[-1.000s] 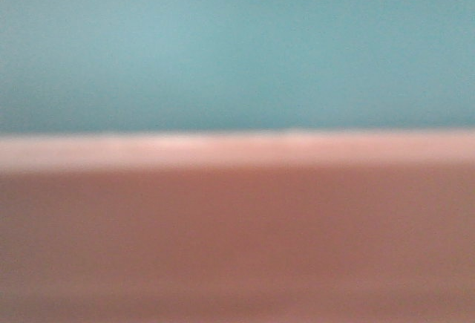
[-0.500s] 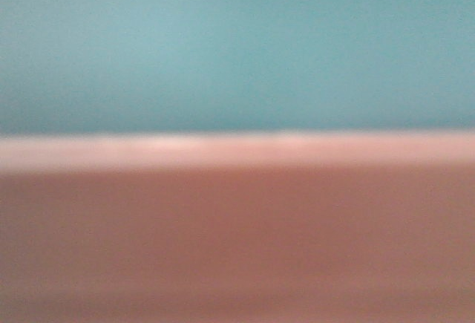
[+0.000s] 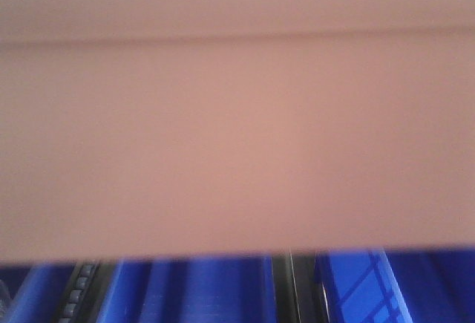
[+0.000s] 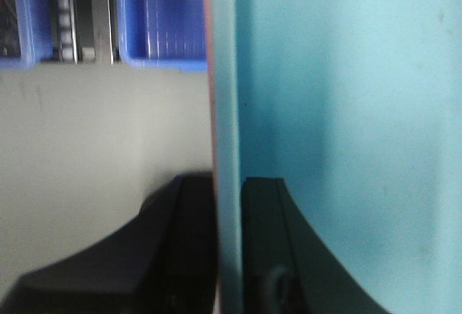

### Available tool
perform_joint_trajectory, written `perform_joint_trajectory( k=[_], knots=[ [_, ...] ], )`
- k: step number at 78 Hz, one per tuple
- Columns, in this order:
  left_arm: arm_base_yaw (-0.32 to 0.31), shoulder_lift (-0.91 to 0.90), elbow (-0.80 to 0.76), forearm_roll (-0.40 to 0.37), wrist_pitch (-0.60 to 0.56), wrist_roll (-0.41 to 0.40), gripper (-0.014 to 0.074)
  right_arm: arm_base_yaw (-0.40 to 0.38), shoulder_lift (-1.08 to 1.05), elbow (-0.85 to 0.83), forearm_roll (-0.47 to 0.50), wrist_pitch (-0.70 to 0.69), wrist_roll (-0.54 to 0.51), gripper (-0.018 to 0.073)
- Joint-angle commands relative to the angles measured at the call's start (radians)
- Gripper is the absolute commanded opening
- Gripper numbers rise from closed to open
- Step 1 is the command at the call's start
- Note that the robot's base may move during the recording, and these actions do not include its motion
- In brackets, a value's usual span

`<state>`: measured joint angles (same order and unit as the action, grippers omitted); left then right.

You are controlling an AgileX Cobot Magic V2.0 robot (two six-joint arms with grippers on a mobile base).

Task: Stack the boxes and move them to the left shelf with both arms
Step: 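Lower the stacked bins with both grippers onto the shelf's roller tracks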

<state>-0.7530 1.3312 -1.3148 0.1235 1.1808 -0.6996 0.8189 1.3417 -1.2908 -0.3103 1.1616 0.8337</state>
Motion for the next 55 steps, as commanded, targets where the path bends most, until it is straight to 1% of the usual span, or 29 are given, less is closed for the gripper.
perform_joint_trajectory(
  k=[1,7,14,20,28,32,41,55],
  knots=[
    [0.046,0.015,-0.085,0.007,-0.130,0.060,-0.0003,-0.054,0.013,-0.085,-0.055,-0.143,-0.061,0.0053],
    [0.087,0.057,-0.120,0.007,-0.195,0.114,-0.0003,-0.096,0.055,-0.118,-0.055,-0.194,-0.069,0.0053],
    [0.132,0.107,-0.158,0.007,-0.252,0.152,-0.0003,-0.141,0.102,-0.151,-0.056,-0.248,-0.079,0.0053],
    [0.175,0.156,-0.192,0.007,-0.310,0.173,-0.0003,-0.185,0.153,-0.187,-0.056,-0.307,-0.116,0.0053],
    [0.226,0.223,-0.234,0.007,-0.427,0.225,-0.0003,-0.229,0.230,-0.229,-0.056,-0.408,-0.155,0.0053],
    [0.247,0.249,-0.243,0.007,-0.479,0.238,-0.0003,-0.249,0.265,-0.252,-0.056,-0.449,-0.168,0.0053],
    [0.282,0.300,-0.247,0.007,-0.592,0.241,-0.0003,-0.286,0.337,-0.294,-0.057,-0.513,-0.179,0.0053],
    [0.314,0.371,-0.247,0.010,-0.716,0.241,-0.0003,-0.331,0.423,-0.353,-0.057,-0.557,-0.187,0.0053]
  ],
)
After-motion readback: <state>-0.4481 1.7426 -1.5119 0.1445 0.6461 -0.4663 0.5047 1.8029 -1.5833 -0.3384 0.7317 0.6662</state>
